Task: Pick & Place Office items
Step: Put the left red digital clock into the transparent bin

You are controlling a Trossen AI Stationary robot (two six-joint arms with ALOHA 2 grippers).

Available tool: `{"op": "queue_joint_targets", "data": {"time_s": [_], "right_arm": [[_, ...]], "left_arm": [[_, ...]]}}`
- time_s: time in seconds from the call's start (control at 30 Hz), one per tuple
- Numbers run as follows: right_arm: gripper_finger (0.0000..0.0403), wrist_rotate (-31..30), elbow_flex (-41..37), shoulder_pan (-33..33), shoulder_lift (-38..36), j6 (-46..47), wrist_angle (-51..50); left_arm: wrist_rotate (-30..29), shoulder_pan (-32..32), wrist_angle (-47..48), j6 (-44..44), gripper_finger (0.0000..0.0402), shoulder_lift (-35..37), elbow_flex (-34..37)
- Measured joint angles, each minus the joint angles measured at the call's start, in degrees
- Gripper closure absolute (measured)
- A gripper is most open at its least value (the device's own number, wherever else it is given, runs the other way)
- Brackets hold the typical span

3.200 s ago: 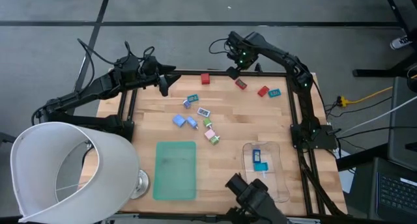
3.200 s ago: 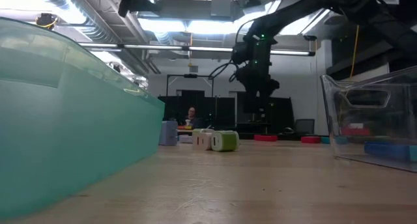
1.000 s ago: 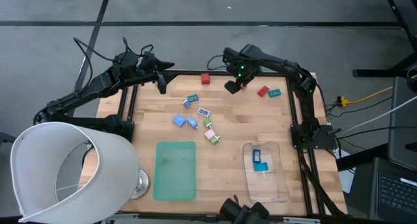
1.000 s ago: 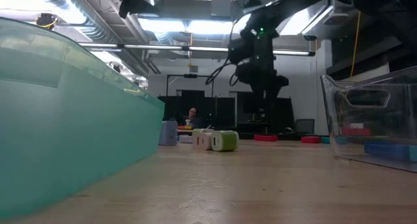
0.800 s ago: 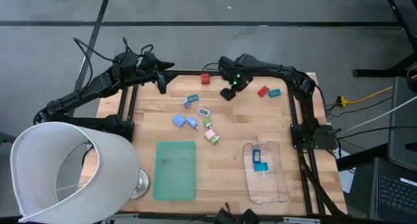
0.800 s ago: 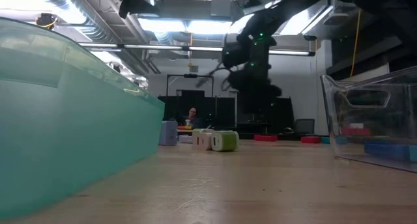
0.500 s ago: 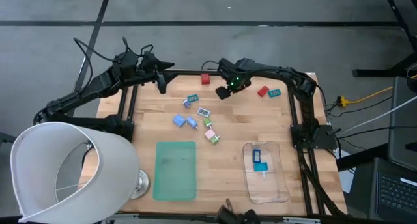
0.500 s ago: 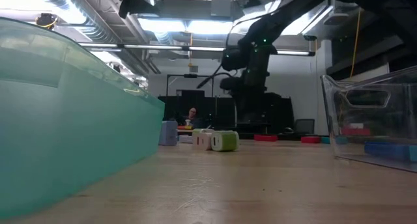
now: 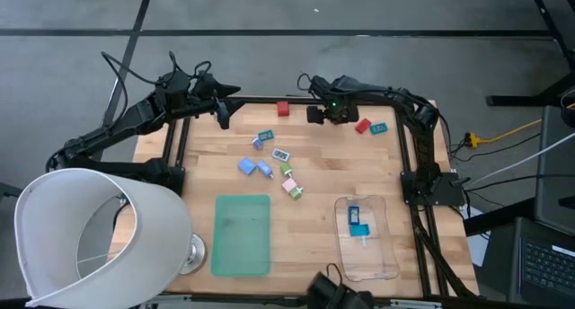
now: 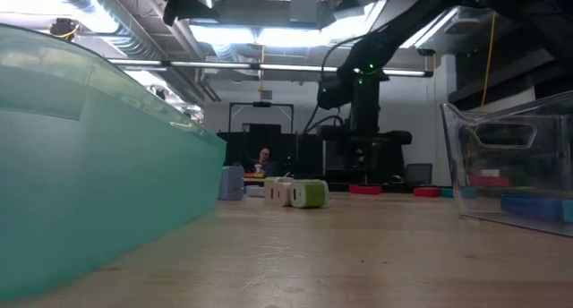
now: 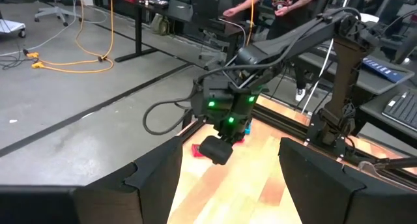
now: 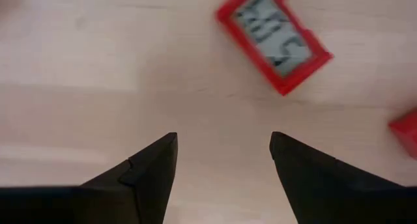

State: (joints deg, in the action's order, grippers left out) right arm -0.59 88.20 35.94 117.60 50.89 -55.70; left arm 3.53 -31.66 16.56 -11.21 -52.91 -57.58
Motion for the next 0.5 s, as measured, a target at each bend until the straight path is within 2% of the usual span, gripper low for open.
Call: {"op": "queue_joint_targets", "data": {"time_s": [0.3,0.5], "right_arm": [[0.0149,-0.90,-1.75,2.62,-0.28,1.85,1.69],[0.0149,-3.12,-1.75,4.88,-0.42,-3.73,-0.96]], "left_arm": [[1.20,0.00,0.00,0.95,0.0151,-0.01,-0.02],[1.28,0.00,0.15,1.08,0.0151,-0.01,-0.01]]}}
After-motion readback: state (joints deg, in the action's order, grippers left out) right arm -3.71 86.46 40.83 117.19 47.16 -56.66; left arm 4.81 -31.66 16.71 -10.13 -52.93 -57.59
